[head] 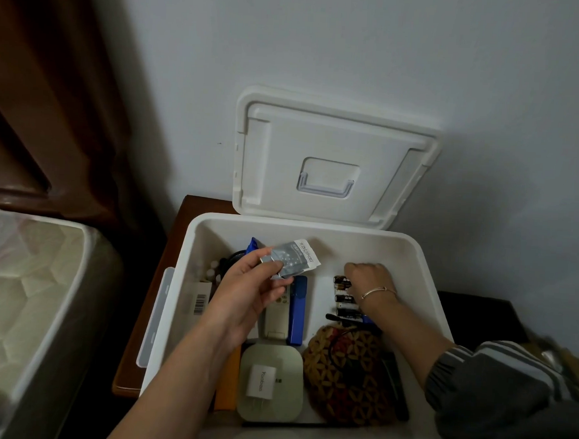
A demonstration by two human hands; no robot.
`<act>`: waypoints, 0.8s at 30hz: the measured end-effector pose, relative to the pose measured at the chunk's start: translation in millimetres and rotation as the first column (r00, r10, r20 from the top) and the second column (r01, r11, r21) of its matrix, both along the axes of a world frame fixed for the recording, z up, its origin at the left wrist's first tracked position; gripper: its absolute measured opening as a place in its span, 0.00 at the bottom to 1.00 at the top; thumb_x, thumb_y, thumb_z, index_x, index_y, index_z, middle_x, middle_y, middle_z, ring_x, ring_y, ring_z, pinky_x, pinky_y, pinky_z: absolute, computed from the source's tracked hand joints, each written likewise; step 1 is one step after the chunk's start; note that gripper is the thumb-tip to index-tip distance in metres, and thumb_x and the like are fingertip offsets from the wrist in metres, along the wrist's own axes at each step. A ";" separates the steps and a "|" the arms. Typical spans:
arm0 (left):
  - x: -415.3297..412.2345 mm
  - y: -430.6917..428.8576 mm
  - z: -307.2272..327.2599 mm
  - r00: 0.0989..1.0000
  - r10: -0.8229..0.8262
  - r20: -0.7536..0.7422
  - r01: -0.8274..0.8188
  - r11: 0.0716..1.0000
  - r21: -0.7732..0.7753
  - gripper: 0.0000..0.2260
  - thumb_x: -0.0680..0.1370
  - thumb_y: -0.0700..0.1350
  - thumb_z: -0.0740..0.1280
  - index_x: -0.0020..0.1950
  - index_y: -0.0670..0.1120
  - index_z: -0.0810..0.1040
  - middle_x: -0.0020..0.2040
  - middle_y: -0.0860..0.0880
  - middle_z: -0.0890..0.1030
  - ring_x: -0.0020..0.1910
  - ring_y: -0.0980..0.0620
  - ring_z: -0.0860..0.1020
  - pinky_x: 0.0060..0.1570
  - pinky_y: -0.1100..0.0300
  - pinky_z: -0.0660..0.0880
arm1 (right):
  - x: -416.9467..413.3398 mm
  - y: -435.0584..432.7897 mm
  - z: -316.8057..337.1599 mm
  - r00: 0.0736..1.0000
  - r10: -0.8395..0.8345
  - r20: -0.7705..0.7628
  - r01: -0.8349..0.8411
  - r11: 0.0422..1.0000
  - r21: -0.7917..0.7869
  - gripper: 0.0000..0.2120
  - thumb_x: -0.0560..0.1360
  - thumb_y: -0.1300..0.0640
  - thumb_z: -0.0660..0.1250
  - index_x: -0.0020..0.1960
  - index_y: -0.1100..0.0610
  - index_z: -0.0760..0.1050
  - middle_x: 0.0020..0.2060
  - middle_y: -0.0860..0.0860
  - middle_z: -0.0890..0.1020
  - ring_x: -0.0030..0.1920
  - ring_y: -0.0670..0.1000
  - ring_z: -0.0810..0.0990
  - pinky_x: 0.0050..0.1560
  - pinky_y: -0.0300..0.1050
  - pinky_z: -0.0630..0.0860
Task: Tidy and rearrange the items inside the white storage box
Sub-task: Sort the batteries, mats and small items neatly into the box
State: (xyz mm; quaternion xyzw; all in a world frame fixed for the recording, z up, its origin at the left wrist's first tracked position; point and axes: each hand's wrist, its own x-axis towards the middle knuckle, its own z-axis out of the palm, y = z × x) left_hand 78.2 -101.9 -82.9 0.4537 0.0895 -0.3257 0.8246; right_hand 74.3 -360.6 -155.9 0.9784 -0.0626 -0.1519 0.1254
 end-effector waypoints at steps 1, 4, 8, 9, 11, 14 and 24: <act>0.0 0.2 -0.2 1.000 0.001 -0.002 -0.001 1.000 0.000 0.14 0.77 0.39 0.67 0.62 0.43 0.77 0.51 0.42 0.85 0.41 0.53 0.84 0.34 0.66 0.79 | 0.2 -0.4 -1.1 1.000 0.005 -0.004 -0.005 1.000 -0.002 0.11 0.71 0.62 0.68 0.52 0.56 0.72 0.48 0.52 0.82 0.49 0.55 0.80 0.48 0.44 0.69; -0.1 0.5 -0.8 1.000 -0.003 0.007 0.003 1.000 0.011 0.14 0.77 0.39 0.67 0.62 0.43 0.78 0.52 0.42 0.84 0.41 0.54 0.83 0.34 0.66 0.79 | 1.1 -0.9 -2.7 1.000 0.011 -0.005 -0.011 1.000 -0.005 0.13 0.70 0.63 0.69 0.53 0.55 0.73 0.49 0.51 0.82 0.51 0.54 0.80 0.52 0.44 0.68; -0.3 0.9 -1.4 1.000 0.001 0.010 -0.001 1.000 0.025 0.13 0.77 0.39 0.67 0.61 0.43 0.78 0.51 0.42 0.85 0.40 0.54 0.83 0.33 0.66 0.79 | -0.5 1.5 -1.4 1.000 0.029 0.005 -0.029 0.999 -0.031 0.14 0.70 0.67 0.66 0.53 0.55 0.73 0.49 0.51 0.82 0.51 0.54 0.80 0.55 0.45 0.68; -0.2 0.9 -1.6 1.000 0.004 0.007 -0.004 1.000 0.025 0.12 0.77 0.39 0.67 0.61 0.43 0.78 0.50 0.42 0.85 0.40 0.54 0.84 0.33 0.66 0.79 | -1.1 2.5 -0.4 0.999 0.034 0.001 -0.034 0.999 -0.038 0.14 0.69 0.67 0.66 0.53 0.55 0.73 0.49 0.51 0.82 0.51 0.54 0.80 0.55 0.45 0.68; 0.4 1.0 -2.1 1.000 0.007 0.002 -0.007 1.000 0.031 0.12 0.78 0.39 0.66 0.60 0.44 0.78 0.49 0.42 0.85 0.40 0.54 0.84 0.33 0.66 0.79 | -2.6 3.1 1.9 0.999 0.034 -0.007 -0.035 0.999 -0.037 0.15 0.69 0.68 0.65 0.54 0.56 0.74 0.51 0.51 0.81 0.53 0.54 0.79 0.56 0.46 0.68; 0.9 1.2 -3.4 1.000 -0.001 0.000 0.001 0.999 0.037 0.12 0.78 0.39 0.66 0.61 0.43 0.78 0.50 0.42 0.85 0.39 0.55 0.84 0.33 0.66 0.79 | -4.0 3.6 3.7 0.996 0.087 -0.001 -0.087 0.996 -0.016 0.16 0.71 0.67 0.65 0.57 0.56 0.73 0.55 0.52 0.80 0.57 0.54 0.77 0.57 0.46 0.68; 1.9 0.6 -3.6 1.000 0.013 -0.002 -0.012 0.995 0.095 0.12 0.79 0.39 0.65 0.61 0.43 0.78 0.50 0.42 0.85 0.38 0.55 0.83 0.33 0.66 0.79 | -11.4 14.6 5.3 0.934 0.304 -0.188 -0.336 0.926 -0.171 0.15 0.75 0.62 0.62 0.61 0.57 0.74 0.59 0.53 0.76 0.63 0.57 0.69 0.63 0.53 0.64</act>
